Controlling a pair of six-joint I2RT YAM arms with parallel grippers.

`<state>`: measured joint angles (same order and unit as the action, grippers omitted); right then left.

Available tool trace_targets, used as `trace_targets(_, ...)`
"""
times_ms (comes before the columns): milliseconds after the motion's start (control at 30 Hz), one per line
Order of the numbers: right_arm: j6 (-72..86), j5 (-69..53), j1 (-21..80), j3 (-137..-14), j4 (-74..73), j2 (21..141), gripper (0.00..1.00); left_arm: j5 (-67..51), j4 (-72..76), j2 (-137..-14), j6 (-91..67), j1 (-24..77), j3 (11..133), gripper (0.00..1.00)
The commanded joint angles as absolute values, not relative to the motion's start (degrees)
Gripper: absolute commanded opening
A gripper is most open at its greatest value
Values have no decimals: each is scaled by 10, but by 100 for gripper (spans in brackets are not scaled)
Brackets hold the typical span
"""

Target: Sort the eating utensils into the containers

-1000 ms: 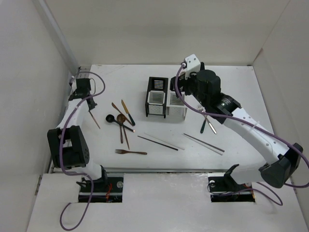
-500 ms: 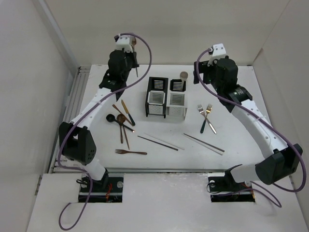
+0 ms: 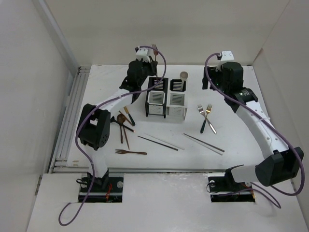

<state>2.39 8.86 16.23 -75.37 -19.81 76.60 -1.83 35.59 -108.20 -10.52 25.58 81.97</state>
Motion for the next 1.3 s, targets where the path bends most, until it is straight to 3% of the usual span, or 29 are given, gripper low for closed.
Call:
trace_targets(0, 74, 68, 126, -745, -261, 781, 79, -37, 430, -1074, -134, 262, 801, 0)
trace_targets(200, 85, 62, 107, -704, -286, 799, 68, -37, 435, -1092, -123, 262, 750, 4)
trace_targets(333, 75, 28, 90, -692, -306, 851, 67, -28, 441, -1086, -116, 262, 717, 27)
trace_targets(367, 69, 17, 90, -692, -306, 863, 66, -18, 441, -1086, -116, 262, 712, 40)
trace_targets(500, 56, -4, 84, -692, -329, 915, 62, 15, 420, -1069, -116, 262, 704, 61)
trace_targets(633, 51, -4, 84, -692, -343, 948, 62, 63, 332, -1057, -134, 249, 732, 61)
trace_targets(700, 51, -4, 84, -692, -356, 968, 62, 78, 283, -1052, -140, 243, 754, 45)
trace_targets(800, 51, -4, 84, -684, -363, 981, 62, 76, 210, -1046, -145, 231, 760, 30)
trace_targets(1133, 51, -4, 84, -670, -337, 1032, 51, 82, 121, -1018, -180, 220, 746, 26)
trace_targets(1233, 44, -4, 84, -675, -331, 1043, 41, 94, 105, -1013, -166, 214, 751, 26)
trace_targets(1267, 44, -4, 84, -675, -331, 1043, 33, 94, 105, -1007, -161, 214, 751, 26)
